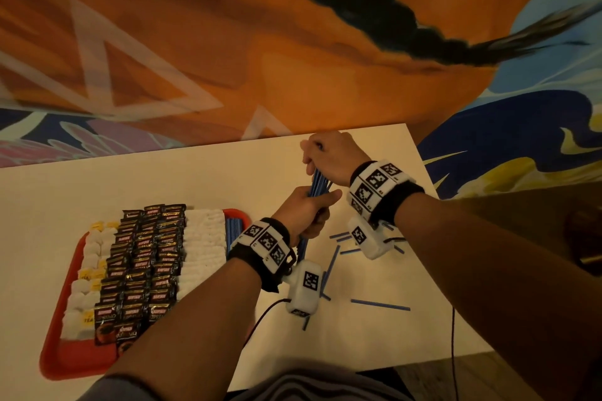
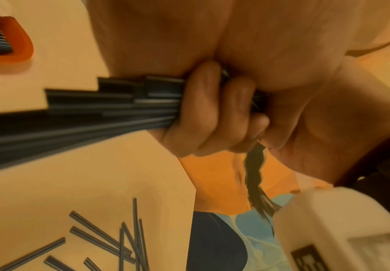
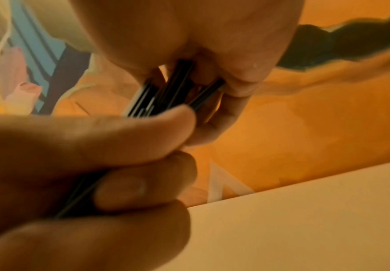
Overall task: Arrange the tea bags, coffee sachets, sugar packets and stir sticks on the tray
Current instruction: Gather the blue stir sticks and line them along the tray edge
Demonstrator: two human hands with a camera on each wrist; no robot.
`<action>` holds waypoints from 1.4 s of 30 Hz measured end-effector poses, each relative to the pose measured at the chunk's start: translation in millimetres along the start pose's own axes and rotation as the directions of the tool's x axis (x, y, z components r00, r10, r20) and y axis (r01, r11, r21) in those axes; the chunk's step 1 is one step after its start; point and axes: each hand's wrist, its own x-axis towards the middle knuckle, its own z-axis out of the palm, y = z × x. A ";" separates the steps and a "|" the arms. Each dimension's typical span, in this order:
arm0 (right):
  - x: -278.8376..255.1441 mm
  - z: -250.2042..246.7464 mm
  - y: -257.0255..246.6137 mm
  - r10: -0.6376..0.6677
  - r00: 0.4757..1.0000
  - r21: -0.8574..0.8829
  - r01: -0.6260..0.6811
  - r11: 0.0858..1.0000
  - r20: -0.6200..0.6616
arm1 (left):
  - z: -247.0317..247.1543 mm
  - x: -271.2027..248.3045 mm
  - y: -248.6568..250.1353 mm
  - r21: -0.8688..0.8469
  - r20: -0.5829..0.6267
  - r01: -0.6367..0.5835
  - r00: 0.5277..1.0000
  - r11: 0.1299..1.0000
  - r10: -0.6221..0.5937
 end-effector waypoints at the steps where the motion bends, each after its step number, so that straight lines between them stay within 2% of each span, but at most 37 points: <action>1: -0.4 -0.8 -3.3 -0.014 1.000 -0.010 0.014 1.000 0.007 | -0.7 -1.3 1.6 -0.004 -0.003 -0.006 1.000 1.000 0.006; 3: -1.8 -3.0 -9.4 -0.055 0.998 0.013 0.055 0.998 0.006 | -2.0 -4.3 5.6 -0.002 -0.039 -0.028 0.999 1.000 0.028; 5: -4.9 -4.0 -11.5 -0.072 0.994 0.085 0.079 0.993 -0.078 | -4.2 -6.4 12.3 -0.016 -0.087 -0.065 0.994 0.998 0.063; 7: -8.4 -3.0 -6.2 0.008 0.978 0.238 0.043 0.970 -0.210 | -7.8 -7.6 20.6 -0.064 -0.140 -0.108 0.985 0.992 0.098; 9: -14.9 1.1 2.8 0.150 0.961 0.367 -0.056 0.928 -0.233 | -12.9 -9.2 29.9 -0.122 -0.187 -0.155 0.974 0.980 0.131; 10: -20.2 5.0 7.0 0.223 0.959 0.416 -0.133 0.900 -0.176 | -15.3 -10.6 34.7 -0.151 -0.202 -0.184 0.968 0.971 0.151; 12: -36.7 16.8 11.6 0.365 0.930 0.490 -0.338 0.804 0.042 | -19.2 -13.6 44.4 -0.195 -0.232 -0.239 0.954 0.951 0.192; 15: -64.4 37.6 9.9 0.487 0.791 0.520 -0.611 0.597 0.370 | -20.3 -19.0 59.4 -0.233 -0.270 -0.297 0.935 0.926 0.231; 17: -71.7 46.9 6.0 0.470 0.722 0.562 -0.692 0.454 0.508 | -19.2 -21.2 66.3 -0.227 -0.291 -0.334 0.920 0.915 0.263; 18: -72.2 49.7 3.9 0.448 0.708 0.590 -0.704 0.395 0.545 | -18.9 -22.1 68.4 -0.215 -0.299 -0.349 0.913 0.912 0.278; 21: -72.7 51.4 -7.3 0.411 0.724 0.660 -0.683 0.314 0.554 | -19.2 -25.7 72.5 -0.185 -0.300 -0.374 0.902 0.909 0.310; 26: -75.9 53.3 -13.3 0.399 0.766 0.696 -0.634 0.337 0.504 | -17.3 -34.6 76.5 -0.170 -0.268 -0.392 0.901 0.904 0.340; 30: -78.6 59.1 -10.4 0.337 0.819 0.700 -0.573 0.425 0.465 | -19.0 -39.1 76.6 -0.176 -0.257 -0.396 0.902 0.901 0.346; 34: -82.5 57.5 -14.9 0.205 0.925 0.680 -0.375 0.631 0.320 | -23.7 -43.4 78.5 -0.236 -0.248 -0.385 0.912 0.892 0.328; 35: -83.5 56.5 -17.8 0.165 0.942 0.680 -0.325 0.657 0.291 | -24.7 -44.3 78.9 -0.262 -0.250 -0.382 0.914 0.886 0.320; 37: -84.9 56.0 -22.6 0.103 0.962 0.695 -0.255 0.672 0.252 | -27.0 -45.1 80.4 -0.329 -0.256 -0.376 0.918 0.866 0.302; 42: -81.6 52.3 -28.3 0.060 0.980 0.490 -0.146 0.859 0.188 | -36.5 -44.6 84.3 -0.442 -0.257 -0.337 0.935 0.831 0.243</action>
